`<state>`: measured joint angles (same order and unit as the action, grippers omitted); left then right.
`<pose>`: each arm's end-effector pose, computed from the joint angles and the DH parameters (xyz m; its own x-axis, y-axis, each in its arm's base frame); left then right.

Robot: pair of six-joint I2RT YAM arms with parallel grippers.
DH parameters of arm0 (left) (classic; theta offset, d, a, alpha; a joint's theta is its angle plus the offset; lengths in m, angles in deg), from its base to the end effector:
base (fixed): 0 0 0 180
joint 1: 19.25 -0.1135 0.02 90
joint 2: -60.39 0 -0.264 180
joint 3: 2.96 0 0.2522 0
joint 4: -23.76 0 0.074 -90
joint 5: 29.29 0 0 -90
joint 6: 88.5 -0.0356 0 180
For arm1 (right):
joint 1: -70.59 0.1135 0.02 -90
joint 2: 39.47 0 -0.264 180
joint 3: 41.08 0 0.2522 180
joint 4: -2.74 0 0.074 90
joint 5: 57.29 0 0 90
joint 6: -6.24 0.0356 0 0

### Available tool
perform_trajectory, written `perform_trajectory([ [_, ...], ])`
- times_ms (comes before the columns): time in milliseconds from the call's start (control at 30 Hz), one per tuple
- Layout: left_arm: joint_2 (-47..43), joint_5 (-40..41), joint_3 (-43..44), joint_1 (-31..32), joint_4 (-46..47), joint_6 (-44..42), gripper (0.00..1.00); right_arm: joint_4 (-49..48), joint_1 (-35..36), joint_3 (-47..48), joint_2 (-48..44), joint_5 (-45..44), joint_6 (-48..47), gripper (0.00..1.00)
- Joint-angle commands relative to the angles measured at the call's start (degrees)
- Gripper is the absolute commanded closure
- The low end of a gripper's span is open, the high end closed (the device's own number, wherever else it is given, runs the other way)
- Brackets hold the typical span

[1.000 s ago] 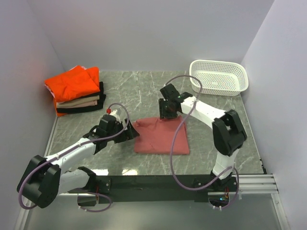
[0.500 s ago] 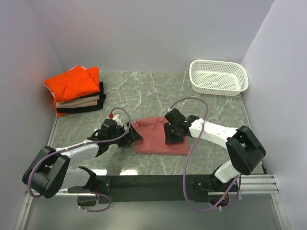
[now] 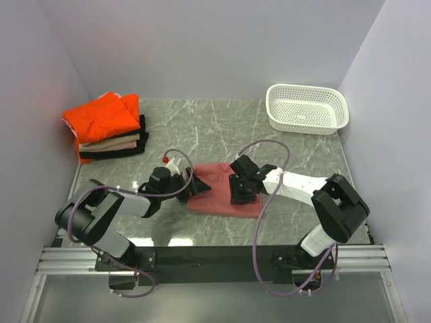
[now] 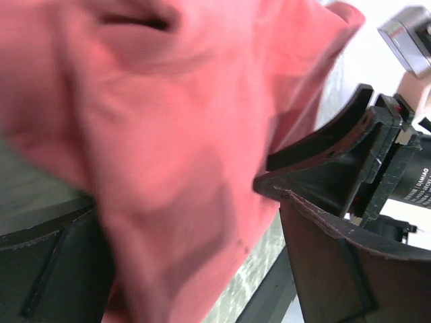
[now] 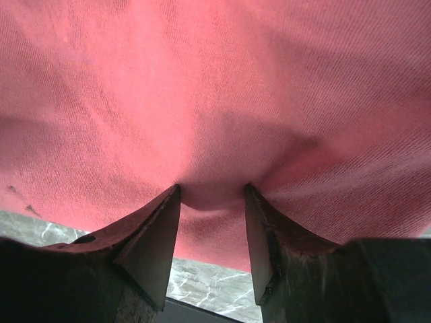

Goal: Fold and stack the t-shirts
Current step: Neatly place the folded tshirt to the corner

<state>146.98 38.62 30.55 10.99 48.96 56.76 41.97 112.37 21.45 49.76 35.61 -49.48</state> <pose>0.2096 -0.1377 0.1254 -0.8497 -0.3860 -0.3592 0.0976 0.5543 -0.8266 0.2124 0.1922 0.1641 -0.9461 -0.0909 -0.3110 -0.1791 0.9467 0.2679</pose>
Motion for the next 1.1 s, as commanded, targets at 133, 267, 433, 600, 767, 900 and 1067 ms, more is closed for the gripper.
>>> perform_trajectory([
  [133,7.63,3.71,1.96,5.97,-2.04,1.51,0.06,-2.18,1.11,-0.43,1.74,0.88,0.96,0.50],
  [267,8.60,5.38,3.28,6.50,-4.68,0.37,0.24,-3.15,1.37,-1.40,1.47,1.50,1.31,0.50],
  [433,11.05,5.74,6.00,7.11,-7.32,-0.68,0.53,-3.76,1.64,-1.75,1.56,1.67,1.66,0.50],
  [600,13.17,7.66,9.60,7.03,-11.96,-3.05,0.99,-3.07,1.73,-1.40,0.95,1.24,1.49,0.50],
  [767,10.45,14.87,18.12,6.68,-28.65,-10.51,1.00,0.27,1.64,0.79,-0.72,-1.75,-0.27,0.48],
  [900,8.87,19.88,28.12,4.22,-41.57,-16.76,1.00,4.05,1.02,4.22,-2.65,-4.30,-1.93,0.42],
  [1067,8.86,21.91,37.89,0.53,-53.18,-25.01,1.00,5.37,0.67,5.45,-6.69,-4.48,-3.43,0.38],
])
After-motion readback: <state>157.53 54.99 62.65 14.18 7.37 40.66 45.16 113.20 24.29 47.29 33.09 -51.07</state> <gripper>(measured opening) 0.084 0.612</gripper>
